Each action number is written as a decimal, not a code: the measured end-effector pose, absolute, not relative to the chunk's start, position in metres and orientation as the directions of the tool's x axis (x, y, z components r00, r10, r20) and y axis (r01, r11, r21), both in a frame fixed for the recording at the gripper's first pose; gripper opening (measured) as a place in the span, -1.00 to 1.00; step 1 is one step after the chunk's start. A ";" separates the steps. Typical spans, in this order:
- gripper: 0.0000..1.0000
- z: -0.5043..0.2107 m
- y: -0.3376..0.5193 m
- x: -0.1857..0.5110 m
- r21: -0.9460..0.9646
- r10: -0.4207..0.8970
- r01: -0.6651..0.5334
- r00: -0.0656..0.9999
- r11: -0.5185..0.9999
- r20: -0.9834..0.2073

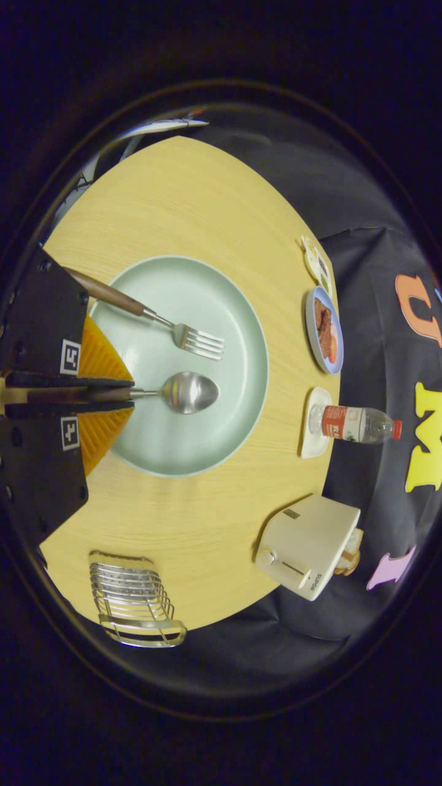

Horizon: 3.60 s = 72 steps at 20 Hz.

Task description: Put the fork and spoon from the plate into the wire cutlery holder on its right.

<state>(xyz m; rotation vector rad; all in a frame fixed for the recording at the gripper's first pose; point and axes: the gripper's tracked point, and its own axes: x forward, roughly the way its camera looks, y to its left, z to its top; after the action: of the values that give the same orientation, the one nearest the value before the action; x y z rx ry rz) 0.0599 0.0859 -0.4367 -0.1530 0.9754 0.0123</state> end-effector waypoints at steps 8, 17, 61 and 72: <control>-0.99 -0.394 0.088 0.045 -0.016 0.001 -0.029 0.498 0.999 -0.867; -0.99 -0.275 0.000 0.019 0.041 -0.013 0.096 0.503 0.995 -0.864; 0.94 -0.246 -0.006 0.022 0.050 0.022 0.021 0.690 0.999 -0.723; 0.94 -0.332 0.129 0.043 0.028 0.033 -0.018 0.684 0.999 -0.729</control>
<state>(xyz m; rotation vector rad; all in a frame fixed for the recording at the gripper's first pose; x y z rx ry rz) 0.0432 0.1294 -0.3325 0.0194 0.8172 0.0288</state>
